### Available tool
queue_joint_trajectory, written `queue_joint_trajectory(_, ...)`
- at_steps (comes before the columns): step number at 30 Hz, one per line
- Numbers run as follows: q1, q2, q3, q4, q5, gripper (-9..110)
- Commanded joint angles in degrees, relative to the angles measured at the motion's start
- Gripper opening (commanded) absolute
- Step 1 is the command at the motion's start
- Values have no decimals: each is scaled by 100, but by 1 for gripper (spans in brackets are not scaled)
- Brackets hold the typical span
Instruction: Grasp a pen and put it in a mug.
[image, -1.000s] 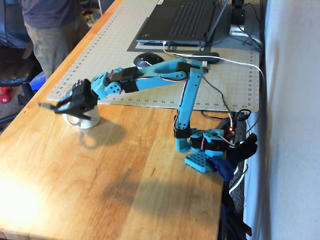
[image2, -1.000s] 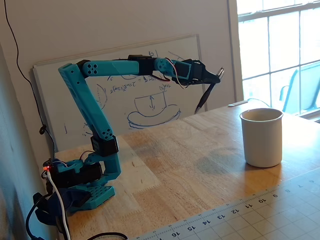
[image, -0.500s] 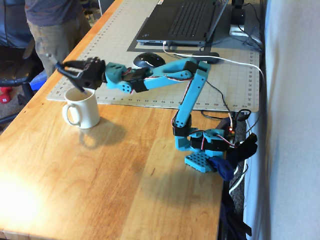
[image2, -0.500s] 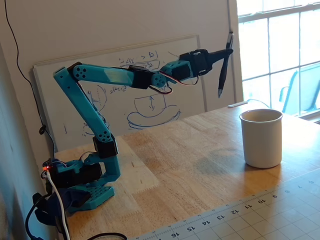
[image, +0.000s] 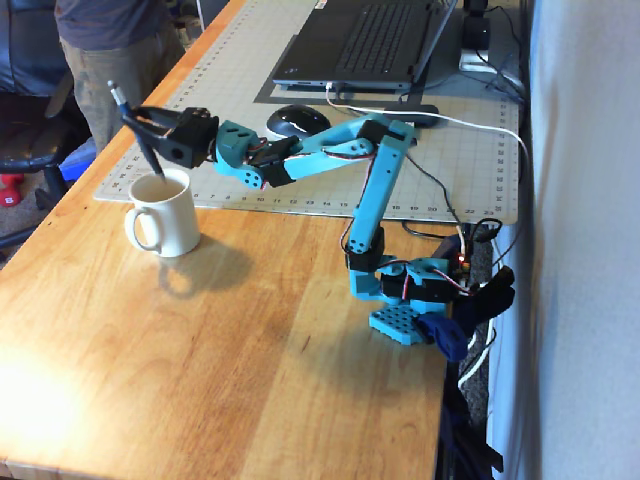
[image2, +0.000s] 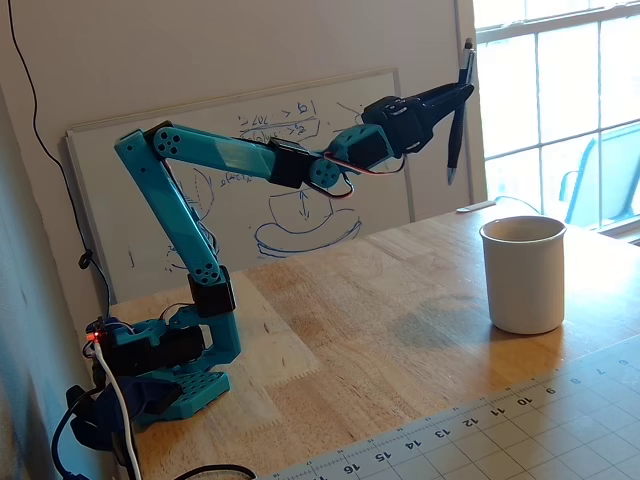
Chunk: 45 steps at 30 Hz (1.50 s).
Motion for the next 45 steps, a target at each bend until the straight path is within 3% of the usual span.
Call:
queue_joint_trajectory(1,246,-211,-193,-976,62,1)
queue_joint_trajectory(6,466,-923,-580,-1477,9,1)
queue_joint_trajectory(22,642,-2320,-1767,-1485,-9,1)
queue_joint_trajectory(37,765,-2918,-1749,-1485,0,1)
queue_joint_trajectory(45,747,-2716,-1749,-1485,44,18)
